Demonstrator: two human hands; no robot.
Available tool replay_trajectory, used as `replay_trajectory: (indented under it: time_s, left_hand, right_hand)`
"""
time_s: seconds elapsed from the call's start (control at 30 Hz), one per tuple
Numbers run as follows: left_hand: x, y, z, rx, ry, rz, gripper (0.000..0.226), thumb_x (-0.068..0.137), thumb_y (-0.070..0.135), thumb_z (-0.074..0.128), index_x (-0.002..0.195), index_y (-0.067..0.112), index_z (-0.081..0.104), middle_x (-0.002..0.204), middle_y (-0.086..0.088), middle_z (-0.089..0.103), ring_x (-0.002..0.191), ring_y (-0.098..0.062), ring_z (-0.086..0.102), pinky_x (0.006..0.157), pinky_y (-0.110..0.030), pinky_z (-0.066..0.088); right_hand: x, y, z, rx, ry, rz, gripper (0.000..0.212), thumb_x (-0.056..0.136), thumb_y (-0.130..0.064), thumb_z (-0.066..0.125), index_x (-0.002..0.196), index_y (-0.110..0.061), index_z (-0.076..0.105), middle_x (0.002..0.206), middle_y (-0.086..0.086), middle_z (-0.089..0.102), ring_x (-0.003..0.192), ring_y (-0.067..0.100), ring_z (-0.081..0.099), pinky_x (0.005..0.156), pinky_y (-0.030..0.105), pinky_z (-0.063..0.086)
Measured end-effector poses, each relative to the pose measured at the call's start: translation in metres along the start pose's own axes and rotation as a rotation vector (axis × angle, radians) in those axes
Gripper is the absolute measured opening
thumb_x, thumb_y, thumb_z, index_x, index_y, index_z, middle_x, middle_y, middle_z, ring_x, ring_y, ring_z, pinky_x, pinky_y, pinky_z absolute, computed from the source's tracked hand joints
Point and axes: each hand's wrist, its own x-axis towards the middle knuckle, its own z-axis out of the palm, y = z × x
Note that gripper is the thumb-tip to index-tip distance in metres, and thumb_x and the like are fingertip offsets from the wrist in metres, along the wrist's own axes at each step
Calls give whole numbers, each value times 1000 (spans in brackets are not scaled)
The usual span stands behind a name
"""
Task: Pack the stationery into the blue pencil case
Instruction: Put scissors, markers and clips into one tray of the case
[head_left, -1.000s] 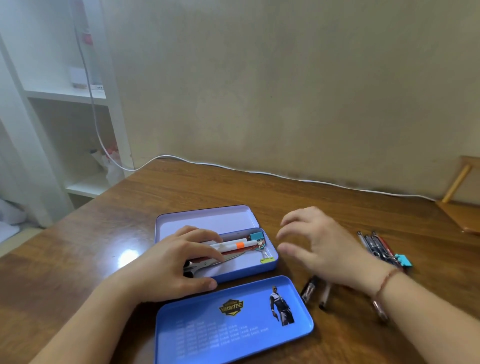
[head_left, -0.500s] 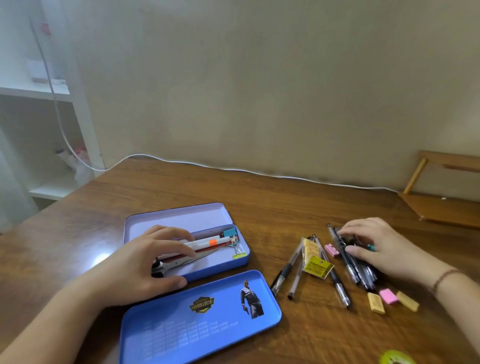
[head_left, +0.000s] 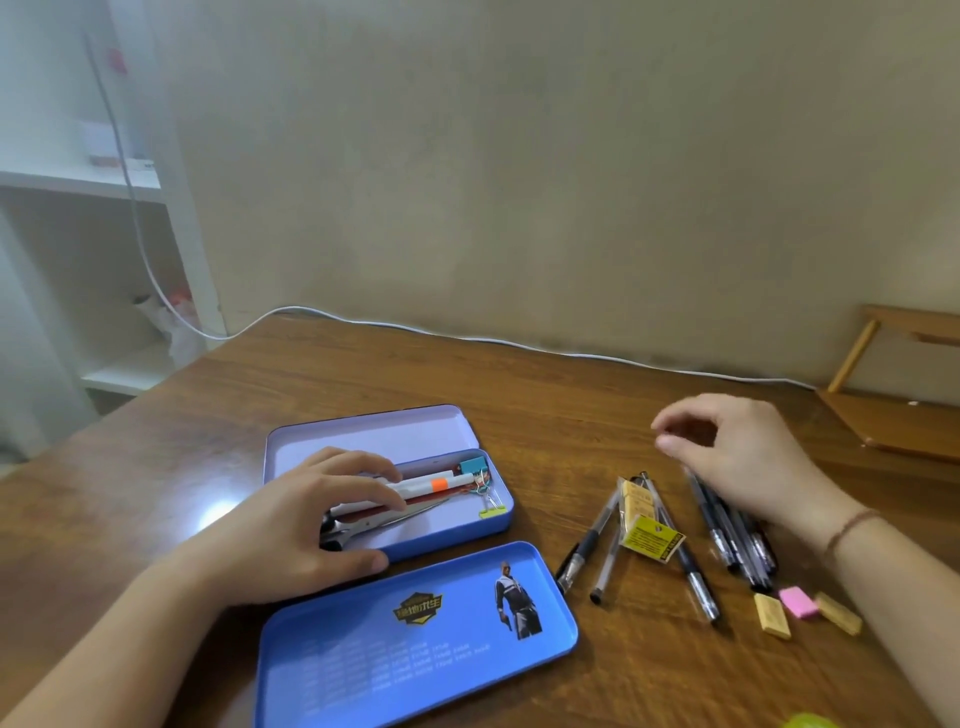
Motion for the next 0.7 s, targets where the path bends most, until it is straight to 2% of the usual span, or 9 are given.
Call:
replay_trajectory:
  time_s: [0.03,0.1,0.17,0.23,0.3,0.37,0.47,0.57,0.7]
  left_hand:
    - [0,0,0,-1,-2,-1,41,75,61,70,114,50,63,132,37,45,130,5,40,102,-22,42]
    - [0,0,-1,-6,-10,-7,41,76,61,70,115,50,63,132,38,45,130,5,40,102,-24,43]
    - [-1,0,-1,-8,-14,-7,42,76,61,69,116,50,63,132,38,44,130,5,39,103,-24,42]
    - [-1,0,-1,-5,-17,-3,41,77,62,68,116,50,63,132,38,44,131,5,38,103,-24,42]
    - [0,0,-1,3,-21,-2,42,77,63,67,117,51,62,132,38,43,131,6,36,103,-23,41]
    - [0,0,-1,10,-22,-1,42,77,63,66,118,50,61,132,38,43,130,7,37,103,-23,42]
    - [0,0,-1,6,-23,4,43,78,61,67,118,47,62,131,36,44,129,5,38,103,-25,43]
    - [1,-1,-1,13,-30,3,44,78,61,66,120,46,62,132,35,44,129,5,38,103,-26,44]
    - [0,-2,0,5,-22,11,44,77,60,67,119,47,62,131,37,44,129,4,39,102,-25,44]
  right_hand:
    - [3,-16,2,134,26,20,12,79,-19,77,78,-30,72,74,-12,71,74,2,67,64,11,47]
    - [9,-53,15,450,-59,83,8,76,-16,81,76,-19,74,70,-1,75,69,11,72,63,25,59]
    - [14,-83,37,543,-141,120,9,74,-18,83,74,-16,74,69,-1,75,66,12,72,60,27,60]
    - [19,-103,64,462,-142,141,12,71,-27,86,69,-21,75,65,-7,72,63,5,65,54,22,52]
    - [22,-113,86,422,-101,209,15,70,-31,86,65,-23,75,70,-11,69,72,2,60,59,23,47]
    - [23,-113,101,428,-96,286,18,71,-31,85,61,-23,73,70,-10,69,73,4,61,60,26,49]
    - [20,-109,113,298,-124,305,21,75,-37,81,62,-26,69,67,-10,67,70,6,62,59,31,54]
    - [16,-105,115,111,-88,222,29,76,-49,76,60,-28,63,69,-14,62,75,5,57,53,25,42]
    - [11,-104,115,-116,-3,-27,32,80,-46,69,59,-32,50,74,-14,53,76,6,48,62,25,41]
